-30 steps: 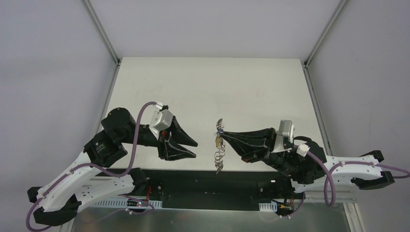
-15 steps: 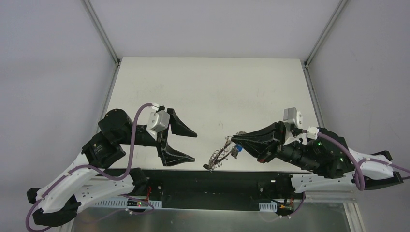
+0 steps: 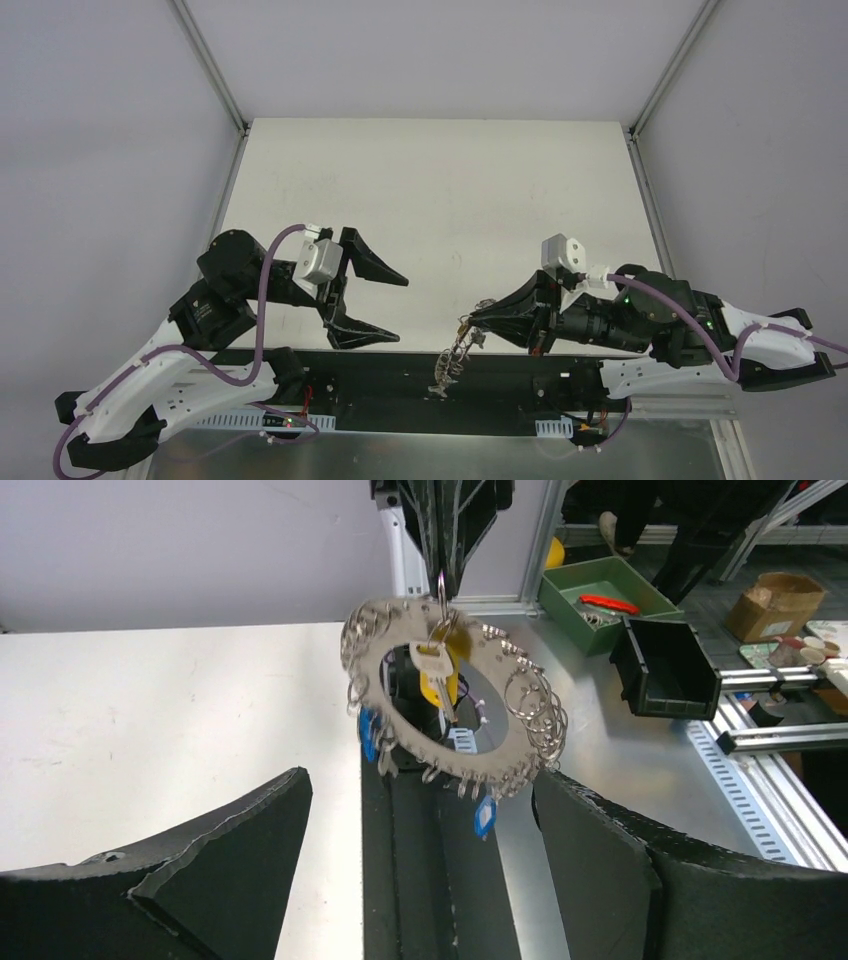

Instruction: Put the keys on the keyring

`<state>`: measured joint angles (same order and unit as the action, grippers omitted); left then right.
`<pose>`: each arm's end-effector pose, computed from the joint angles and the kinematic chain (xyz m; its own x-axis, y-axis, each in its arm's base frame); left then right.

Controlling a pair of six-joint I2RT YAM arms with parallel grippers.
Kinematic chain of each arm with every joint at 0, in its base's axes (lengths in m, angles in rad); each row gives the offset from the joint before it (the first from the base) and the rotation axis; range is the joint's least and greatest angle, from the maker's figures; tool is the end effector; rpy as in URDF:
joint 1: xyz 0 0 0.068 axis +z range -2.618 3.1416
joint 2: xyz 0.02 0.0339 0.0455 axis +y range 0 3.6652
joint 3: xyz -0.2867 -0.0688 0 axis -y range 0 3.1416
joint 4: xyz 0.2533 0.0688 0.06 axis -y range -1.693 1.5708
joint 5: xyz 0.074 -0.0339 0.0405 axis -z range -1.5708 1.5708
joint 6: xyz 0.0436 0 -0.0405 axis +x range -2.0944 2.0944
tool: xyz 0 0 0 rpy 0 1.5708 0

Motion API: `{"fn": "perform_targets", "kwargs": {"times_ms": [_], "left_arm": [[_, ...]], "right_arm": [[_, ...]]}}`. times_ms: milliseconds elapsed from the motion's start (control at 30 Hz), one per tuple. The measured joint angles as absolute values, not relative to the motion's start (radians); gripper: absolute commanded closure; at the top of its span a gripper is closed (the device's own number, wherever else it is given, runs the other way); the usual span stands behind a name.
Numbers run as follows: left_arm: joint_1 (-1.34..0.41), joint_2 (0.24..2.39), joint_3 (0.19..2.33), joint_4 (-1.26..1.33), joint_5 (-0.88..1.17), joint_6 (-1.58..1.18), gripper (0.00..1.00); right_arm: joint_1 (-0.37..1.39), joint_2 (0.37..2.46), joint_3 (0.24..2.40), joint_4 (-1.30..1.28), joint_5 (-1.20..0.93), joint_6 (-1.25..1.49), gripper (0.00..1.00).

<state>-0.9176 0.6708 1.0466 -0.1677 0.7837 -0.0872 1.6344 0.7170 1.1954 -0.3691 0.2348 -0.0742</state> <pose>0.0434 -0.1074 0.4622 0.0395 -0.1532 -0.9874 0.9894 -0.1319 0.0601 0.0027 0.1172 0.4845 0.0661 0.0960 -0.9932 -0.9831 0.1766 -0.0484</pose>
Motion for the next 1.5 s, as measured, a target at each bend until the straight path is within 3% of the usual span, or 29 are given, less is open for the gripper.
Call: {"fn": "perform_targets", "kwargs": {"times_ms": [33, 100, 133, 900, 1500], "left_arm": [[-0.918, 0.670, 1.044, -0.160, 0.789, -0.092, 0.15], [-0.918, 0.666, 1.031, -0.139, 0.796, -0.114, 0.02], [-0.918, 0.664, 1.024, -0.128, 0.801, -0.128, 0.01], [-0.918, 0.704, 0.888, 0.155, 1.007, -0.222, 0.01], [-0.997, 0.800, 0.867, 0.230, 1.212, -0.301, 0.01]], "right_arm": [[1.634, 0.722, 1.196, -0.379, 0.233, -0.070, 1.00], [1.634, 0.732, 1.196, -0.389, 0.230, -0.064, 1.00], [1.634, 0.736, 1.196, -0.393, 0.228, -0.063, 1.00], [1.634, 0.910, 1.316, -0.506, -0.095, -0.072, 1.00], [1.615, 1.029, 1.450, -0.505, -0.070, -0.143, 1.00]]}}
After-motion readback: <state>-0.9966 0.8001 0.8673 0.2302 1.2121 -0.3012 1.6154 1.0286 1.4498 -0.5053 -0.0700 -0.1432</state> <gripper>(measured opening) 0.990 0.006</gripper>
